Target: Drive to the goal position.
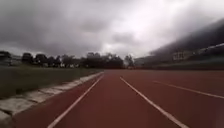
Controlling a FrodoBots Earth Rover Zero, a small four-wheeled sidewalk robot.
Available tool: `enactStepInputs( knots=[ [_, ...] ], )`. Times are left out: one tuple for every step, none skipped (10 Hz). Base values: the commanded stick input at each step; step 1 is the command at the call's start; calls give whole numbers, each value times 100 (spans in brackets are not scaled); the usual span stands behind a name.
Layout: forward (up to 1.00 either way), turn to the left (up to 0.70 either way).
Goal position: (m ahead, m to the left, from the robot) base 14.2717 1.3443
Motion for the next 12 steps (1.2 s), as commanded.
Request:
enactStepInputs(
  knots=[
    [70, 0],
    [70, 0],
    [70, 0],
    [70, 0],
    [70, 0],
    [70, 0],
    [70, 0],
    [70, 0],
    [70, 0],
    [70, 0],
    [70, 0],
    [70, 0]
  ],
)
